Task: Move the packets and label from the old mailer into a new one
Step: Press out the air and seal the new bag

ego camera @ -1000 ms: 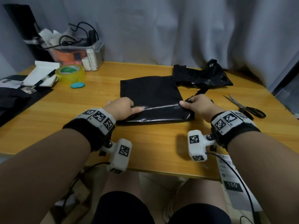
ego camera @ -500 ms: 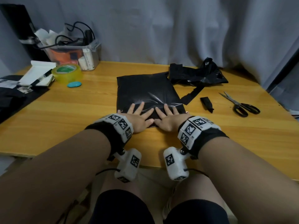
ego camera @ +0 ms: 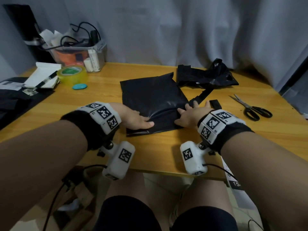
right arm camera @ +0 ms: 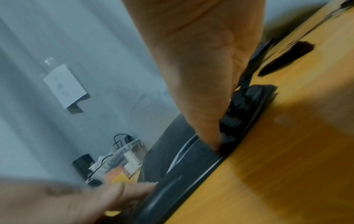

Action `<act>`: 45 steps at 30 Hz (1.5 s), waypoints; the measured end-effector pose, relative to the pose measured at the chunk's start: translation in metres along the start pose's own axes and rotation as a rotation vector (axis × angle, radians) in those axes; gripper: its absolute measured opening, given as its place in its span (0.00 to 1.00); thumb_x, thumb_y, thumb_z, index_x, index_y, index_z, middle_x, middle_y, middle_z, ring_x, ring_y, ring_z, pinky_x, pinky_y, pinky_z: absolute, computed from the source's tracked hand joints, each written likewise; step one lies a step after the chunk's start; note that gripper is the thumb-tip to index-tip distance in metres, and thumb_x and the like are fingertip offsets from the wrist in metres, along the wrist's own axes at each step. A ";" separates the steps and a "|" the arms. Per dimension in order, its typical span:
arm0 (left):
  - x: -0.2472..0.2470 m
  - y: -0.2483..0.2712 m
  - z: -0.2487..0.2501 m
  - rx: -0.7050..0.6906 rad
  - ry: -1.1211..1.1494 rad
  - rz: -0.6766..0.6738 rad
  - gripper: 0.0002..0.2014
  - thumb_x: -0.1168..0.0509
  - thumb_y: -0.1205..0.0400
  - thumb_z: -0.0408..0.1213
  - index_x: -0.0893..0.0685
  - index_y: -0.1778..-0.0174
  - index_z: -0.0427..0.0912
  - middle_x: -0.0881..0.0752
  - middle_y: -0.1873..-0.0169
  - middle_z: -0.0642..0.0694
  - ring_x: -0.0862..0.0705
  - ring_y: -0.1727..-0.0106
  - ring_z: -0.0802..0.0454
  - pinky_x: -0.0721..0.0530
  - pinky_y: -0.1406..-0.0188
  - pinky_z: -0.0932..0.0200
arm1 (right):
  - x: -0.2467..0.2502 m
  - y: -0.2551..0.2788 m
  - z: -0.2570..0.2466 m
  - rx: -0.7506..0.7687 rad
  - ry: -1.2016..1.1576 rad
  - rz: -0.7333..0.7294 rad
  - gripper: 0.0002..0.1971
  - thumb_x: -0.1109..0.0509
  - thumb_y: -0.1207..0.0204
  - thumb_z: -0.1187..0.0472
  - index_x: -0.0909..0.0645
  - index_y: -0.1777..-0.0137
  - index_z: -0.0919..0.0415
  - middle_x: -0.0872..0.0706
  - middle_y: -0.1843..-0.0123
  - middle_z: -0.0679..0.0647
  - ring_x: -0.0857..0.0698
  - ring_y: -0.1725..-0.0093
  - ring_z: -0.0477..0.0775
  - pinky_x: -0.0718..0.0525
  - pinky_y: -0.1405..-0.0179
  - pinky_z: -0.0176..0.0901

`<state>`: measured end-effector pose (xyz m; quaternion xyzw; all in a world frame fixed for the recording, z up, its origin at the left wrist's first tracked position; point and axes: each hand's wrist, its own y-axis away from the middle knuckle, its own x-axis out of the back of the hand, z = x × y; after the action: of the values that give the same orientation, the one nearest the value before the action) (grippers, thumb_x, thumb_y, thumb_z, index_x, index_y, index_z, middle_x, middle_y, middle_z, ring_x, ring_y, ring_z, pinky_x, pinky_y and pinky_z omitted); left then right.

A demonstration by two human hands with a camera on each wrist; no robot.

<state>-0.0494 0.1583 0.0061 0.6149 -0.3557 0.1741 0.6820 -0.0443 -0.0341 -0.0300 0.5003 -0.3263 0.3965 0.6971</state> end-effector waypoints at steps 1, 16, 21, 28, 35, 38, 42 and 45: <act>0.004 0.003 0.001 -0.031 -0.009 0.003 0.33 0.62 0.18 0.65 0.50 0.17 0.56 0.53 0.16 0.49 0.53 0.16 0.47 0.53 0.20 0.45 | 0.003 0.000 -0.003 -0.023 0.067 0.019 0.33 0.54 0.18 0.37 0.57 0.16 0.45 0.58 0.14 0.52 0.61 0.16 0.62 0.62 0.23 0.75; 0.069 -0.086 -0.005 -0.006 -0.022 0.358 0.36 0.55 0.20 0.68 0.66 0.21 0.66 0.70 0.19 0.47 0.61 0.17 0.37 0.51 0.22 0.32 | 0.006 -0.015 0.008 -0.005 -0.384 0.025 0.30 0.45 0.17 0.44 0.48 0.17 0.45 0.52 0.18 0.59 0.27 0.30 0.69 0.23 0.33 0.57; 0.066 -0.092 0.008 0.197 -0.199 0.262 0.39 0.61 0.24 0.73 0.67 0.21 0.64 0.63 0.18 0.40 0.48 0.19 0.31 0.41 0.23 0.39 | 0.015 -0.020 0.009 0.033 -0.401 0.036 0.28 0.44 0.17 0.44 0.43 0.18 0.46 0.46 0.21 0.61 0.26 0.31 0.69 0.22 0.34 0.57; 0.071 -0.062 -0.007 0.244 -0.162 0.278 0.42 0.65 0.17 0.64 0.25 0.31 0.31 0.20 0.35 0.37 0.21 0.35 0.42 0.29 0.33 0.50 | 0.017 -0.022 -0.002 0.122 -0.704 0.332 0.31 0.39 0.19 0.46 0.45 0.18 0.48 0.51 0.18 0.60 0.35 0.25 0.71 0.31 0.28 0.58; 0.060 -0.060 -0.058 0.055 0.095 0.632 0.26 0.47 0.16 0.56 0.31 0.25 0.46 0.27 0.34 0.34 0.27 0.33 0.35 0.26 0.35 0.48 | 0.023 -0.016 -0.021 0.227 -0.908 0.382 0.38 0.41 0.22 0.35 0.54 0.16 0.43 0.75 0.18 0.58 0.52 0.17 0.71 0.41 0.21 0.57; 0.051 -0.066 -0.080 0.060 0.221 0.546 0.34 0.48 0.20 0.64 0.52 0.19 0.63 0.53 0.18 0.38 0.47 0.19 0.33 0.42 0.21 0.41 | 0.024 -0.018 -0.033 0.223 -0.935 0.248 0.43 0.44 0.26 0.30 0.57 0.16 0.42 0.75 0.18 0.58 0.62 0.17 0.68 0.50 0.19 0.59; 0.041 -0.072 -0.085 0.115 0.229 0.385 0.38 0.54 0.23 0.70 0.56 0.19 0.63 0.52 0.18 0.37 0.39 0.20 0.36 0.36 0.24 0.46 | 0.024 -0.020 -0.041 0.205 -0.964 0.233 0.44 0.43 0.27 0.29 0.59 0.17 0.40 0.72 0.16 0.54 0.65 0.17 0.63 0.51 0.18 0.64; 0.046 -0.062 -0.076 0.170 0.110 0.401 0.40 0.54 0.22 0.69 0.46 0.18 0.49 0.34 0.23 0.37 0.26 0.29 0.38 0.25 0.35 0.50 | 0.026 -0.027 -0.031 0.174 -0.938 0.245 0.43 0.43 0.26 0.30 0.57 0.17 0.41 0.66 0.15 0.54 0.59 0.16 0.64 0.50 0.19 0.64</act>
<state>0.0452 0.2108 -0.0055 0.5769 -0.4170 0.3688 0.5977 -0.0068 -0.0033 -0.0285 0.6392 -0.6273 0.2332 0.3790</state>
